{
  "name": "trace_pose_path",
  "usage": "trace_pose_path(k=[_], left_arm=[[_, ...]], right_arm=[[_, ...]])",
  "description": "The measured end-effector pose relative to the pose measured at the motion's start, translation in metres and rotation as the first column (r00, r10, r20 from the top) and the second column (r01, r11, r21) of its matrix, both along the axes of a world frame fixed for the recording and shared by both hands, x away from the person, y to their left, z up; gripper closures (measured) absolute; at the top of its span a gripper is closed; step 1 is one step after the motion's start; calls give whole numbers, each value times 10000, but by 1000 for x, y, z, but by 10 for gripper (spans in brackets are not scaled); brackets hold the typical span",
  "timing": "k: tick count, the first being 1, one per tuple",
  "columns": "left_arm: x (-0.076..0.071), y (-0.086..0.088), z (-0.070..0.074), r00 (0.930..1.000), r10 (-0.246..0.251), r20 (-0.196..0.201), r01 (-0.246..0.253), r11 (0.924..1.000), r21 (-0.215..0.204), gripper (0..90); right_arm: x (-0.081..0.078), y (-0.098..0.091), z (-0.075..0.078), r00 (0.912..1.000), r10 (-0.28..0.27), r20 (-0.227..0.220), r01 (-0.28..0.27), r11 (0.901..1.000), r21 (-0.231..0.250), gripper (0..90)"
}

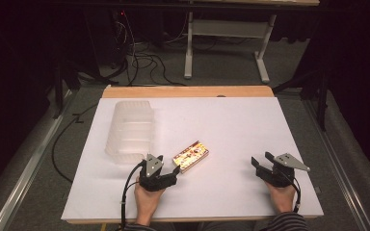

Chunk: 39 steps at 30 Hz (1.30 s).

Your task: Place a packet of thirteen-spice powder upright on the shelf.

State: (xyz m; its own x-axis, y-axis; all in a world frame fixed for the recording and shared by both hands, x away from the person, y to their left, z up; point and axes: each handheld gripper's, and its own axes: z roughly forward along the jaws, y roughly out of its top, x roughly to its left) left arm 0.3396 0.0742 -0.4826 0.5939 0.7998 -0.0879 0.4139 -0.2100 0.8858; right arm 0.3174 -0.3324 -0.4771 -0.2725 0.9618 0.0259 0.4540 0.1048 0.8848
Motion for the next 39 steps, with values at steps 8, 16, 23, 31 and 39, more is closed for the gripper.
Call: trace_pose_path(k=[8, 16, 23, 31, 39], left_arm=[[-2, 1, 1, 9993, -330, 191, 335, 9990, -290, 222], [0, -8, 7, 9990, -400, -191, 388, 9975, -592, 199], [-7, -9, 20, 9985, -539, -47, 540, 9982, 257, 184], [-1, -22, 37, 9929, -1076, -501, 1129, 9866, 1182, 177], [11, -45, 47, 9829, -1583, -941, 1749, 9625, 2073, 177]], right_arm=[[-1, 3, 0, 9997, 232, 83, -229, 9994, -277, 369], [-1, 2, 0, 9998, 117, 131, -115, 9998, -166, 364], [0, 3, 0, 9999, 135, 50, -133, 9995, -279, 360], [1, 4, 0, 9999, 124, -52, -126, 9993, -362, 360], [1, 5, 0, 9998, 176, -60, -179, 9985, -515, 356]])
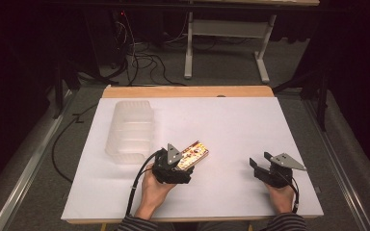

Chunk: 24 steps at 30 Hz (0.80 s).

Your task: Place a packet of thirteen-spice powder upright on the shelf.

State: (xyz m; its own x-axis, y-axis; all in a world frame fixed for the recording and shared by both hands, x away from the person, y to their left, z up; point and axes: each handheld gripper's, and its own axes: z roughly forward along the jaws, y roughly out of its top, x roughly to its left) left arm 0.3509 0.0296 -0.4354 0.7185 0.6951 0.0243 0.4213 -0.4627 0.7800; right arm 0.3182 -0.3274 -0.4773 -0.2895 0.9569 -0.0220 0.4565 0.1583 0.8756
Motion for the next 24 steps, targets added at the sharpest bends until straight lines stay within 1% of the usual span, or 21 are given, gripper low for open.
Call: trace_pose_path(k=[2, 3, 5, 8, 9, 11, 14, 16, 17, 20, 21, 24], left_arm=[[4, -5, 1, 9998, -145, -145, 147, 9998, 137, 177], [4, -5, 1, 9998, -145, -145, 147, 9998, 137, 178], [9, -14, 1, 9987, -356, -357, 372, 9982, 467, 181], [15, -20, 0, 9974, -450, -563, 498, 9948, 884, 182], [17, -23, 0, 9975, -432, -560, 491, 9930, 1074, 182], [21, -26, 1, 9976, -404, -561, 467, 9922, 1152, 188], [26, -31, 2, 9985, -363, -404, 409, 9920, 1196, 202], [28, -34, 2, 9988, -418, -271, 454, 9875, 1509, 197], [30, -37, 2, 9985, -475, -289, 516, 9850, 1646, 197], [36, -42, 2, 9969, -624, -483, 704, 9798, 1874, 194], [36, -42, 2, 9969, -624, -483, 704, 9798, 1874, 195], [46, -47, 1, 9959, -565, -703, 694, 9779, 1973, 201]], right_arm=[[0, 0, 0, 10000, -15, -39, 15, 10000, -2, 355], [0, 0, 0, 10000, -15, -39, 15, 10000, -2, 355], [2, 0, 0, 9999, -89, -147, 88, 9999, -57, 346], [1, 0, 0, 9999, -132, -100, 132, 9999, 47, 343], [1, -1, 0, 9999, -120, -79, 120, 9999, 67, 343], [1, -1, 0, 9999, -119, -102, 120, 9999, 67, 343], [1, 0, 0, 9998, -130, -143, 130, 9999, 24, 348], [1, 0, 0, 9997, -162, -155, 163, 9998, 63, 348], [2, -1, 0, 9998, -162, -154, 163, 9999, 55, 348], [2, -1, 0, 9998, -172, -126, 173, 9998, 57, 348], [1, -1, 0, 9998, -176, -116, 177, 9998, 51, 348], [2, -1, 0, 9998, -179, -133, 180, 9998, 42, 348]])
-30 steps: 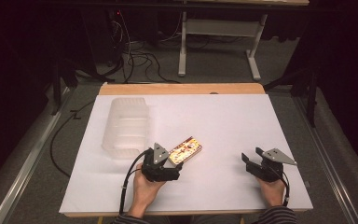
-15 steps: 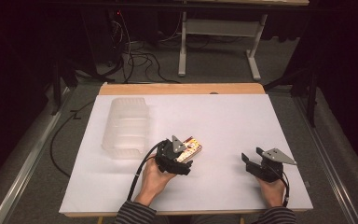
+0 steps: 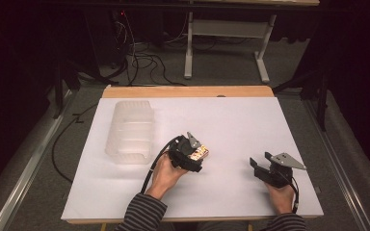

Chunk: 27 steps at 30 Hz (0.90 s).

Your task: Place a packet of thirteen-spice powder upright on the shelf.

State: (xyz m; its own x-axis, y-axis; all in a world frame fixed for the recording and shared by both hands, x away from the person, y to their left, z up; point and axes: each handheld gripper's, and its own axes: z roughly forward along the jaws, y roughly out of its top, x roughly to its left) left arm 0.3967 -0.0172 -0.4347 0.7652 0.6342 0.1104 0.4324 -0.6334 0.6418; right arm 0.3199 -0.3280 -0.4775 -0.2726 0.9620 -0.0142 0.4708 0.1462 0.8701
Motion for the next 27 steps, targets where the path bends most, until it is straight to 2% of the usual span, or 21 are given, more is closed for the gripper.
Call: trace_pose_path(k=[3, 6, 8, 10, 14, 27], left_arm=[[6, -4, -2, 9999, 143, 53, -144, 9994, 313, 203], [8, -9, -1, 9994, 140, 302, -146, 9997, 193, 225], [10, -13, -1, 9994, 66, 333, -75, 9996, 279, 231], [15, -17, -3, 9998, 31, 216, -36, 9997, 246, 239], [22, -23, -8, 9999, 31, -108, -26, 9990, 454, 238], [30, -28, -21, 9985, 175, -512, -135, 9969, 781, 231]], right_arm=[[1, 0, 0, 9999, -39, -126, 39, 10000, 32, 348], [2, 0, 0, 9998, -33, -174, 34, 10000, 46, 349], [2, 0, 0, 9999, -14, -157, 14, 10000, -35, 349], [1, 1, 0, 9998, -16, -185, 16, 10000, -44, 349], [2, 1, 0, 9998, -37, -189, 36, 10000, -36, 349], [3, 1, 0, 9996, -4, -269, 1, 9999, -110, 346]])
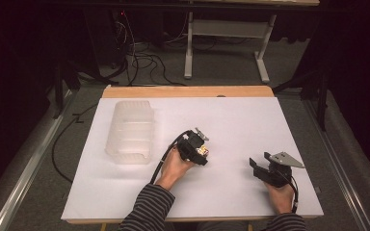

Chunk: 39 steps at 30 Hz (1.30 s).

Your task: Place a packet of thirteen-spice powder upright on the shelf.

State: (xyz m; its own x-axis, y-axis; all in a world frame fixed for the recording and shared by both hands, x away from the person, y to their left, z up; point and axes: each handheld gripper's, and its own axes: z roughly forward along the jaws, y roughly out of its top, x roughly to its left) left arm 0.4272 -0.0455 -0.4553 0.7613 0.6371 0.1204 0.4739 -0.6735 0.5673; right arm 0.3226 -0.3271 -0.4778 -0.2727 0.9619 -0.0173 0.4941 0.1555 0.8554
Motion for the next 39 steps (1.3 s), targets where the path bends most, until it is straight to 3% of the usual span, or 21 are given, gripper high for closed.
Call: trace_pose_path(k=[10, 23, 31, 39], left_arm=[[-2, -3, -3, 10000, -70, 34, 69, 9997, 237, 287], [-5, 3, 4, 9997, -63, 220, 63, 10000, -8, 314], [-17, 13, 19, 9970, -58, 770, 93, 9989, -452, 322], [-28, 21, 30, 9919, -49, 1272, 127, 9981, -604, 325]], right_arm=[[0, 1, 0, 10000, 22, -25, -22, 10000, -15, 346], [-2, 1, 0, 9999, -35, 99, 35, 10000, -16, 344], [-2, 1, 0, 9999, 4, 139, -3, 10000, -83, 344], [-2, 1, 0, 9999, -7, 122, 8, 10000, -87, 341]])
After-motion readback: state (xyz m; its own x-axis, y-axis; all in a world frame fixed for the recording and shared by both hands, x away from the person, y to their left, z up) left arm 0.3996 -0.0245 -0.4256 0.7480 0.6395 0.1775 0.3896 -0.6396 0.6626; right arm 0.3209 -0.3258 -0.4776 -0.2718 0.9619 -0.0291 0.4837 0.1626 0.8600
